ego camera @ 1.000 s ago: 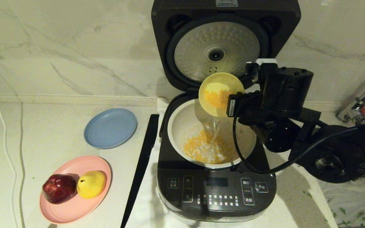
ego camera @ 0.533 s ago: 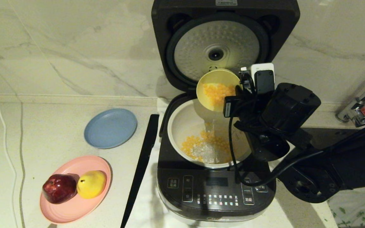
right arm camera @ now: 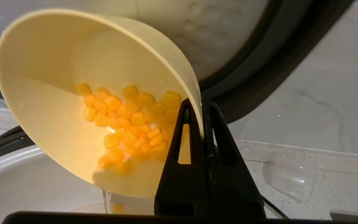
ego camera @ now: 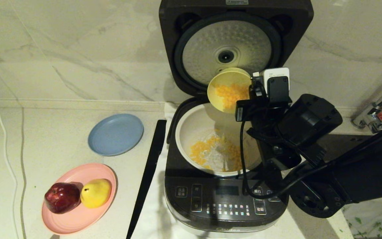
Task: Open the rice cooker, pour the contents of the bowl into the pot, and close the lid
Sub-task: Pour the water from the bowl into the rice cooker
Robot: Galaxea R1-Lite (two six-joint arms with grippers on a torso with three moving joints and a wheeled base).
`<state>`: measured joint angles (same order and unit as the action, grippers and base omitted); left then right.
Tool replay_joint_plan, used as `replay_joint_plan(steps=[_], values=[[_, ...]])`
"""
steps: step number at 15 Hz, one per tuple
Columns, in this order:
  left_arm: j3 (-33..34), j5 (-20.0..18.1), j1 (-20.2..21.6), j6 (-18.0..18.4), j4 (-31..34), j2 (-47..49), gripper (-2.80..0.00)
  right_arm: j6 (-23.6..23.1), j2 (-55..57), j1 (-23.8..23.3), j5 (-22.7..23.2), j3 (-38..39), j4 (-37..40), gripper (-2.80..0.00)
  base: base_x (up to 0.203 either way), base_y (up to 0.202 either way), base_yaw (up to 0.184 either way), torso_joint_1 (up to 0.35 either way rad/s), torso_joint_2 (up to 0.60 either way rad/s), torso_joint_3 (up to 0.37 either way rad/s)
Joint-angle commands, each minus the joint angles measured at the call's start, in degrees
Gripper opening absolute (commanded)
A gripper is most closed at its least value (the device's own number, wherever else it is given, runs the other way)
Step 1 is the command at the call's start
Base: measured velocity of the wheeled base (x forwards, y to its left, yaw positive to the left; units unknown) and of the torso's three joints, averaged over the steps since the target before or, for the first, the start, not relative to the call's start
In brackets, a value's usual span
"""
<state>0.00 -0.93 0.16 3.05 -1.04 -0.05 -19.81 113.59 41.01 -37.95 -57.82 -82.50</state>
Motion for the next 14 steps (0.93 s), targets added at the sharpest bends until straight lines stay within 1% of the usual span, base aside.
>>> replay_joint_plan(steps=[1,9,14], values=[[0.44,0.03,0.02,0.03,-0.02,0.05,-2.8,-0.23,1.24,-0.01,-0.19,1.48,-2.43,-2.8,0.0,0.0,0.0,0.0,0.0,0.0],[0.44,-0.04,0.02,0.03,-0.02,0.05,-2.8,-1.28,2.07,0.04,-0.28,2.01,-4.69,-2.8,0.0,0.0,0.0,0.0,0.0,0.0],[0.44,-0.04,0.02,0.03,-0.02,0.05,-2.8,-1.37,1.98,0.12,-0.45,2.27,-4.45,-2.8,0.0,0.0,0.0,0.0,0.0,0.0]])
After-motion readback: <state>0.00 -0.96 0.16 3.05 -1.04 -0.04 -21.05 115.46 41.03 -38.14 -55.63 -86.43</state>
